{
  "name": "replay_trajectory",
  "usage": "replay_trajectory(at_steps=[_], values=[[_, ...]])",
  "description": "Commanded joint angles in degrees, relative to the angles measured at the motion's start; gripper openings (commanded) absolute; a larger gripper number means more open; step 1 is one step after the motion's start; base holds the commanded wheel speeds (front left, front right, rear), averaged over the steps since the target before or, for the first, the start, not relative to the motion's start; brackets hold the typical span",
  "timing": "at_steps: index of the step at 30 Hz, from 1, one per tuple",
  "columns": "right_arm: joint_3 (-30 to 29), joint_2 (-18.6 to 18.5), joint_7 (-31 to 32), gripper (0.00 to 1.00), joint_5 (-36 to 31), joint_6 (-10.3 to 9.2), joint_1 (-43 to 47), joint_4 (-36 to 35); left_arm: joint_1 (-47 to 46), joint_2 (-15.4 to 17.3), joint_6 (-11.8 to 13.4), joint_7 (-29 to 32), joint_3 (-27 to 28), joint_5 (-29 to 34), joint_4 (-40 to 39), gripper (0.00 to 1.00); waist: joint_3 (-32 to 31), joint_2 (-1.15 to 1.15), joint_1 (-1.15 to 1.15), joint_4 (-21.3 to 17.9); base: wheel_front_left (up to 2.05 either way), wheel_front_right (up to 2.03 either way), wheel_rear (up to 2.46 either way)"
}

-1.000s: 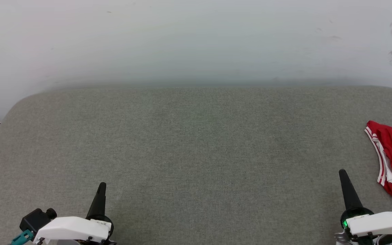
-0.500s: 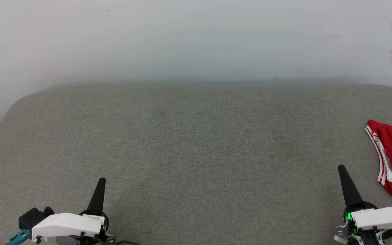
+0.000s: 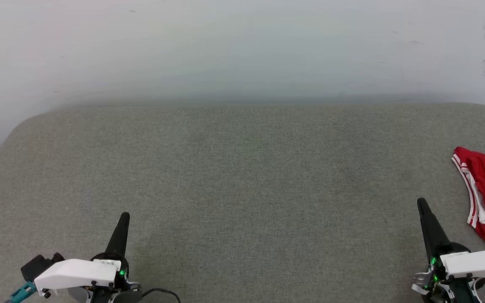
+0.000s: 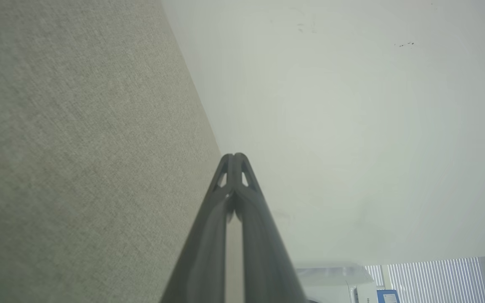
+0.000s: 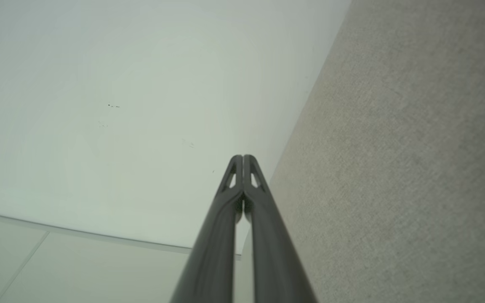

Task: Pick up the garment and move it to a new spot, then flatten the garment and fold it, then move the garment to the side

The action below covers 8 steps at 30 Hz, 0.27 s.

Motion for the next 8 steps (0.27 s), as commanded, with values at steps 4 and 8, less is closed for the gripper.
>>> replay_trajectory(at_steps=[4, 8], values=[[-0.21, -0.24, 0.71, 0.0, 2.69, -0.01, -1.37, 0.16, -1.54, -0.18, -0.59, 0.8, 0.46, -2.67, 0.1, 0.0, 0.1, 0.0, 0.0, -0.02, 0.0, 0.0, 0.0], [-0.28, -0.2, 1.28, 0.0, 4.92, -0.01, -1.81, 0.47, -2.01, -0.28, -0.87, 1.42, 0.87, -4.97, 0.36, 0.0, 0.2, 0.0, 0.0, -0.05, 0.0, 0.0, 0.0]])
